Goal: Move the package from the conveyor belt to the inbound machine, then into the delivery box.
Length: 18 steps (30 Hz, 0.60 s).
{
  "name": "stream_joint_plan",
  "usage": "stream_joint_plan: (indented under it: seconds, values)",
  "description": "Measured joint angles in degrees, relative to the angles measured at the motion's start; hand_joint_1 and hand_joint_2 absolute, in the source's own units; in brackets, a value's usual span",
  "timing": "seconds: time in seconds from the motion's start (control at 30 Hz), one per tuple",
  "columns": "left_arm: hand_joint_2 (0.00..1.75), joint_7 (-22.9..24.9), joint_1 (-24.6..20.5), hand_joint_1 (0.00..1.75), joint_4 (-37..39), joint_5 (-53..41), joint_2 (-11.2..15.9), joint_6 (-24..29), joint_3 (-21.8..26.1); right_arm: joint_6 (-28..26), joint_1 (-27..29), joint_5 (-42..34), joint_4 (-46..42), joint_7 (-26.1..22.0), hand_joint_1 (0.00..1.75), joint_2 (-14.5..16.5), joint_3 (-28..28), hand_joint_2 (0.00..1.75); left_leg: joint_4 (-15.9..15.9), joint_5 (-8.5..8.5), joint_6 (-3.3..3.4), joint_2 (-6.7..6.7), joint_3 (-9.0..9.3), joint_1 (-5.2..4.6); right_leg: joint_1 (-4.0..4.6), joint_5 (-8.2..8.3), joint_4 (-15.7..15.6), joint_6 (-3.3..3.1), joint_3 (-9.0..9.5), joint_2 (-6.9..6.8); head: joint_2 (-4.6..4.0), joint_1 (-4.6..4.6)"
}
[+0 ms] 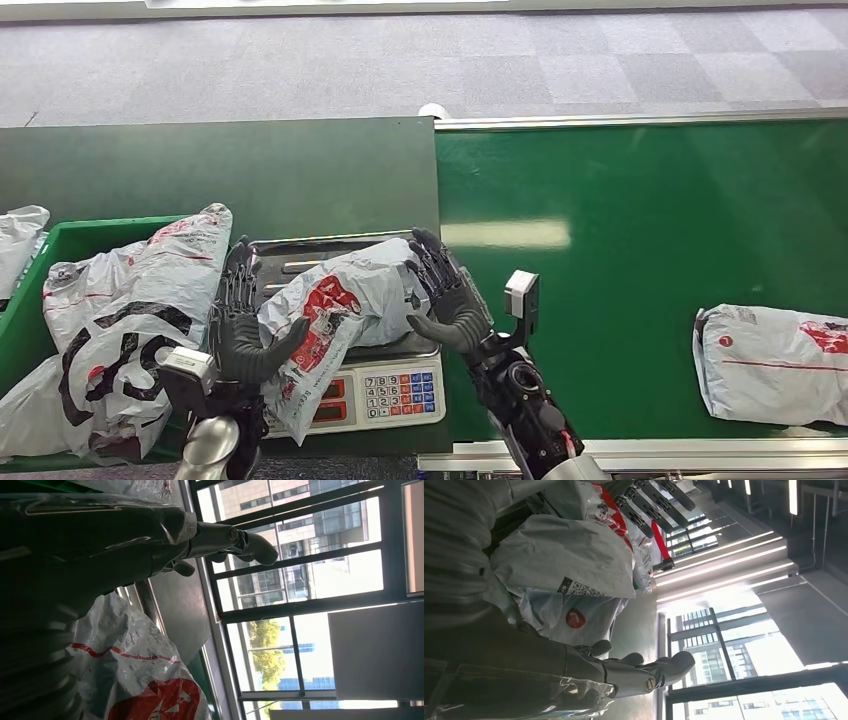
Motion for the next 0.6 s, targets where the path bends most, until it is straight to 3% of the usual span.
stream_joint_plan:
  seconds: [0.6]
  values:
    - [1.75, 0.00, -0.10, 0.00, 0.00, -0.06, -0.06, -0.09, 0.29, 0.11, 0.50, 0.20, -1.17, -0.19, 0.00, -0.72, -0.85, 1.75, 0.00, 0.00, 0.00, 0.00, 0.00, 0.00, 0.00, 0.00, 0.00, 0.00, 0.00, 0.00, 0.00, 0.00]
